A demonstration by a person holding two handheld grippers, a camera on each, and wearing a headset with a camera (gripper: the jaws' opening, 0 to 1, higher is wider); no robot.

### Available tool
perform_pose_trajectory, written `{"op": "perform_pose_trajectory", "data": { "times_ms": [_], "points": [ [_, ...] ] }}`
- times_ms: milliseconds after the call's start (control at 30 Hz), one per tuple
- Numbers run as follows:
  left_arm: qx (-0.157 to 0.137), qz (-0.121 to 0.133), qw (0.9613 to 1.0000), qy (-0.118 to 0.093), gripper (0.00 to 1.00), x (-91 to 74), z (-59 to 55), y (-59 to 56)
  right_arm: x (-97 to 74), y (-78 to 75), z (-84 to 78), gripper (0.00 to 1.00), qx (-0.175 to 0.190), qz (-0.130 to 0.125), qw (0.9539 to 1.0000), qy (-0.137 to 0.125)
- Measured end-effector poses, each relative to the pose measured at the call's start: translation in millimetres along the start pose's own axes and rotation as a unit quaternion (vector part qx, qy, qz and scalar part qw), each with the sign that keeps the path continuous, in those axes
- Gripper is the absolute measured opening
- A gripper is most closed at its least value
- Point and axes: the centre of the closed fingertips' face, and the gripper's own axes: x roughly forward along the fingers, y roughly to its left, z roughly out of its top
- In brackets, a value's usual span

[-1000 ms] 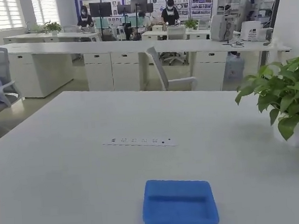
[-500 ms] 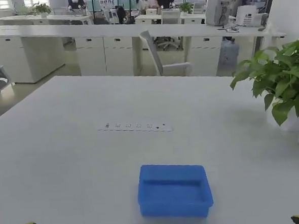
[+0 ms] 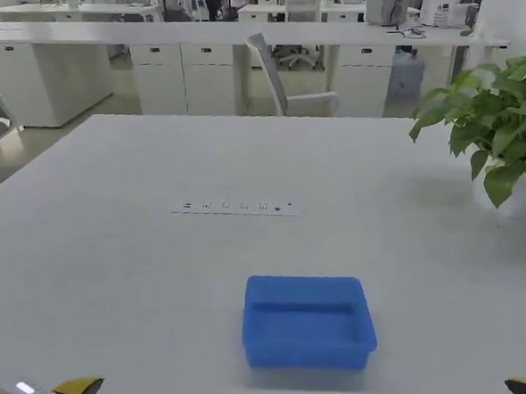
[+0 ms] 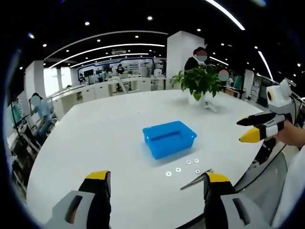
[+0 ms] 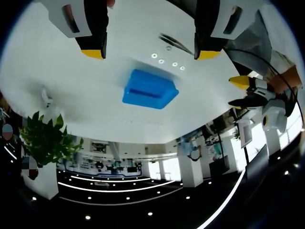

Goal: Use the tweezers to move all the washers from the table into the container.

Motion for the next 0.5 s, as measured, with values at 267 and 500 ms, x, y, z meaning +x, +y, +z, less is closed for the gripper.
{"op": "perform_pose_trajectory", "data": {
  "times_ms": [267,500],
  "points": [
    [-0.006,-0.082,0.9965,0.015,0.63,21.0,-6.1,-21.3,6.4,-4.6,-10.6,0.69,-0.002,0.003,0.9998,0.021],
    [0.034,-0.152,0.9866,0.048,0.37,38.2,-19.6,-36.5,7.9,-3.4,-18.3,0.68,-0.005,0.012,0.9992,0.036]
  ]
}}
